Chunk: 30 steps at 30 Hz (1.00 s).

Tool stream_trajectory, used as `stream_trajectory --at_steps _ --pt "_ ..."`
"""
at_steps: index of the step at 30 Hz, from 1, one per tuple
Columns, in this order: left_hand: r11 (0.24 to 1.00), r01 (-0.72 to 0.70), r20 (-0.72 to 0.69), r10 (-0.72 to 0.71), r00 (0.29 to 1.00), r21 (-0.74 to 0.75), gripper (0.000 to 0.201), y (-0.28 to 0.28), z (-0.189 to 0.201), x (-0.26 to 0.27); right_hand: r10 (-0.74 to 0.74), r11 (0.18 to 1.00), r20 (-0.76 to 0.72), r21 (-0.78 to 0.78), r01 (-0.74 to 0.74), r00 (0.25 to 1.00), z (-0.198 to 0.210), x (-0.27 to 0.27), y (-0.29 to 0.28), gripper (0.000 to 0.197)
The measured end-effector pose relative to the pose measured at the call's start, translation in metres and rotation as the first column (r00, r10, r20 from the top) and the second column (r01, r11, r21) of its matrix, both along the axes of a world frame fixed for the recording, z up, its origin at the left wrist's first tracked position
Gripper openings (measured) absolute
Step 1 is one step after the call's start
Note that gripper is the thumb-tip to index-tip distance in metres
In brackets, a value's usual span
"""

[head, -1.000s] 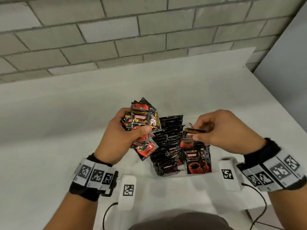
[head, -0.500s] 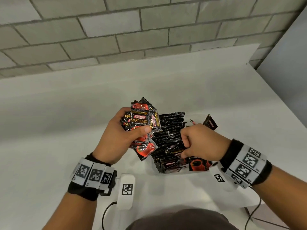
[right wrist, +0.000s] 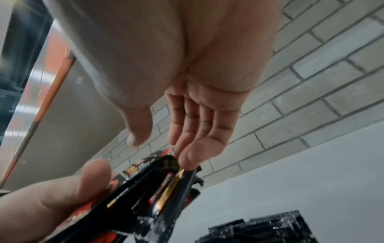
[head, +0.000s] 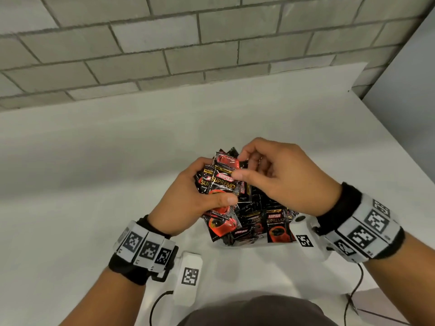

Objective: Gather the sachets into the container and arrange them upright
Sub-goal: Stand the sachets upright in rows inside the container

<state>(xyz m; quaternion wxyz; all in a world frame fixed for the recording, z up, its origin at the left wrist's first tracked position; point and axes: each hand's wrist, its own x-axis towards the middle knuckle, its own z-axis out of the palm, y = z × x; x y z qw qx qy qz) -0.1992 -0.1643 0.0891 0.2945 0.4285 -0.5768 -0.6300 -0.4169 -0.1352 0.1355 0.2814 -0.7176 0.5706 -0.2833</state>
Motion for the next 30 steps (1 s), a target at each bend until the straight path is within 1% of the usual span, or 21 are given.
stream_trajectory --at_steps 2,4,6,8,10,11,12,13,15,16,18,21,22,25,30 --pt "1.000 0.018 -0.008 -0.018 1.000 0.014 0.070 0.002 0.000 -0.003 0.020 0.997 0.010 0.069 -0.020 1.000 -0.004 0.001 -0.002 0.027" --pt "0.999 -0.001 -0.047 0.004 0.999 0.052 0.065 0.003 0.000 -0.005 0.002 0.994 0.047 0.107 -0.007 0.999 -0.007 -0.001 -0.003 0.023" --pt "0.988 -0.057 -0.123 0.074 0.990 0.141 0.054 0.004 -0.001 -0.006 -0.020 0.991 0.117 0.131 0.005 0.993 -0.009 -0.004 -0.001 0.018" --pt "0.969 -0.092 -0.175 0.134 0.976 0.230 0.044 0.003 -0.002 -0.004 -0.043 0.987 0.229 0.161 0.005 0.972 -0.008 -0.006 0.000 0.016" --pt "0.957 -0.110 -0.186 0.164 0.969 0.268 0.043 0.003 -0.003 -0.003 -0.074 0.984 0.305 0.177 0.020 0.950 -0.008 -0.008 0.001 0.021" --pt "0.956 -0.122 -0.183 0.175 0.968 0.267 0.045 0.002 -0.003 -0.001 -0.092 0.985 0.293 0.164 0.045 0.952 -0.009 -0.011 0.000 0.027" --pt "0.957 -0.141 -0.173 0.188 0.967 0.253 0.045 0.001 -0.004 0.001 -0.110 0.988 0.234 0.132 0.080 0.966 -0.009 -0.015 -0.001 0.032" --pt "0.959 -0.169 -0.155 0.207 0.966 0.229 0.045 0.000 -0.003 0.003 -0.123 0.989 0.134 0.093 0.111 0.983 -0.010 -0.021 -0.003 0.035" --pt "0.959 -0.229 -0.117 0.250 0.961 0.168 0.045 -0.003 -0.003 0.009 -0.130 0.988 -0.082 0.070 0.136 0.988 -0.009 -0.033 -0.005 0.030" --pt "0.957 -0.251 -0.101 0.266 0.959 0.144 0.045 -0.005 -0.003 0.013 -0.120 0.986 -0.146 0.095 0.134 0.982 -0.008 -0.039 -0.006 0.025" --pt "0.959 -0.261 -0.074 0.270 0.960 0.106 0.046 -0.006 -0.002 0.019 -0.086 0.979 -0.181 0.168 0.117 0.980 -0.006 -0.048 -0.005 0.021" --pt "0.967 -0.240 -0.044 0.244 0.969 0.080 0.047 -0.004 -0.002 0.026 -0.037 0.959 -0.111 0.276 0.067 0.993 0.000 -0.053 0.002 0.018" --pt "0.968 -0.237 -0.039 0.241 0.970 0.081 0.048 -0.004 -0.003 0.027 -0.006 0.953 -0.121 0.299 0.042 0.993 0.001 -0.052 0.005 0.018" --pt "0.968 -0.234 -0.028 0.237 0.971 0.085 0.051 -0.003 -0.005 0.029 0.097 0.945 -0.224 0.327 -0.019 0.970 -0.007 -0.042 0.009 0.015" --pt "0.971 -0.221 -0.012 0.223 0.975 0.086 0.046 0.000 -0.006 0.027 0.104 0.949 -0.326 0.315 0.004 0.940 -0.037 -0.026 0.013 0.013"
